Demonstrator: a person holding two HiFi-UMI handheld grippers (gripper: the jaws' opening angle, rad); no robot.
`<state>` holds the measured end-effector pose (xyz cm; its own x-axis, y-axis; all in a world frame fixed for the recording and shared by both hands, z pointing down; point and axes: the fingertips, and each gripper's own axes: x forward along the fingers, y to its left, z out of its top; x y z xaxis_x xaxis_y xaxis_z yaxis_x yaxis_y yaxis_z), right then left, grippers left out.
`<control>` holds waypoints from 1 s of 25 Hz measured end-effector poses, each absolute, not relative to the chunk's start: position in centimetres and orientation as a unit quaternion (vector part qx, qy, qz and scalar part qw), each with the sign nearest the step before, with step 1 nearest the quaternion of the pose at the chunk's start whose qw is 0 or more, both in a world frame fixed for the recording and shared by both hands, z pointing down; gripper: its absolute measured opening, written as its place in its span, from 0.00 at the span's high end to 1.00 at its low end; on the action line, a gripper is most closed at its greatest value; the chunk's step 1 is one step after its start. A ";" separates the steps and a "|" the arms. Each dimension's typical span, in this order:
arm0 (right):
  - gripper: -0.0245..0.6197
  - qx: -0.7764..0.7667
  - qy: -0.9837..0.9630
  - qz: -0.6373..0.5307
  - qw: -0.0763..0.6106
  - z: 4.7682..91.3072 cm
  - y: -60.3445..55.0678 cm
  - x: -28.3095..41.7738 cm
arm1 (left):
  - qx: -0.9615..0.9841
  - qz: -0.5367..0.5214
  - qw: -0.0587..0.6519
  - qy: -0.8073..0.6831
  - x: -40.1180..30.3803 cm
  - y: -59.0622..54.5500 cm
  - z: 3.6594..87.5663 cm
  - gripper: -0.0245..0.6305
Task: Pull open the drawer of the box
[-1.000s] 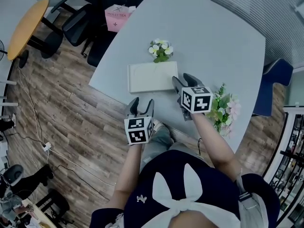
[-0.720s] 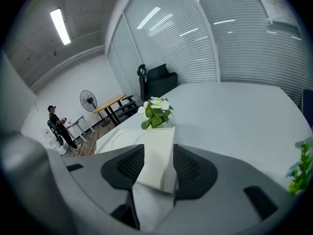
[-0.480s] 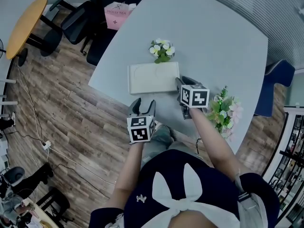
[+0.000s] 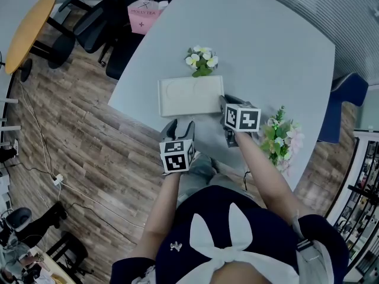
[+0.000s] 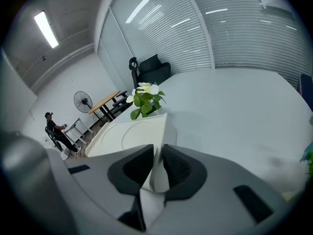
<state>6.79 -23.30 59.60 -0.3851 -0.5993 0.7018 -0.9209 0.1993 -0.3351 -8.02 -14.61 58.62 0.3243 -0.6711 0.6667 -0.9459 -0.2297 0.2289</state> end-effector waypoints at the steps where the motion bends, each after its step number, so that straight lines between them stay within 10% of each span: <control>1: 0.86 0.511 -0.744 0.373 0.214 59.6 -23.3 6.8 | 0.752 0.222 0.312 -0.537 -7.9 -14.7 58.8 0.60; 25: 0.85 0.502 -0.758 0.346 0.231 60.0 -23.2 6.4 | 0.731 0.253 0.353 -0.526 -5.4 -15.1 64.2 0.61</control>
